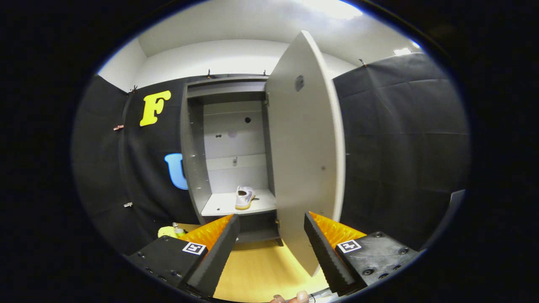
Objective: Open the shoe cabinet door, grab the shoes and put them into the shoe cabinet, then close the shoe cabinet door.
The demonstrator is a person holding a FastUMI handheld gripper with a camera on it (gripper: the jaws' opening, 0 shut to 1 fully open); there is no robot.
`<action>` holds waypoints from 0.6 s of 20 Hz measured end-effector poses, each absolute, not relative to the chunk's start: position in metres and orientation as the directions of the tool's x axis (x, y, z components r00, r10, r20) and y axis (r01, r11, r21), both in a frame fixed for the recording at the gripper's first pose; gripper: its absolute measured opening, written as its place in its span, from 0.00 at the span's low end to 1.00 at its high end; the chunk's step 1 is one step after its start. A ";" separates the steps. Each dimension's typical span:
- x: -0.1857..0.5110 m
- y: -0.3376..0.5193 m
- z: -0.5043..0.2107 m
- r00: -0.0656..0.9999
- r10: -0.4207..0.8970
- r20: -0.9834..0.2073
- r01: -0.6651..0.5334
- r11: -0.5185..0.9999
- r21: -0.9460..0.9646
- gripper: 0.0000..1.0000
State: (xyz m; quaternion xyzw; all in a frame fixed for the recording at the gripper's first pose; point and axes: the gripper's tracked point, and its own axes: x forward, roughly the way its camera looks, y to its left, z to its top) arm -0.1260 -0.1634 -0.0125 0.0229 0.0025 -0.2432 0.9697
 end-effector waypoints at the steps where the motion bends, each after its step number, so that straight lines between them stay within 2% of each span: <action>1: -0.135 -0.178 -0.009 0.876 -0.482 -0.009 0.482 0.875 0.040 0.97; 6: -0.164 -0.257 0.003 0.873 -0.487 -0.003 0.487 0.873 0.029 0.97; 12: -0.140 -0.316 -0.006 0.928 -0.372 -0.033 0.373 0.927 0.046 0.98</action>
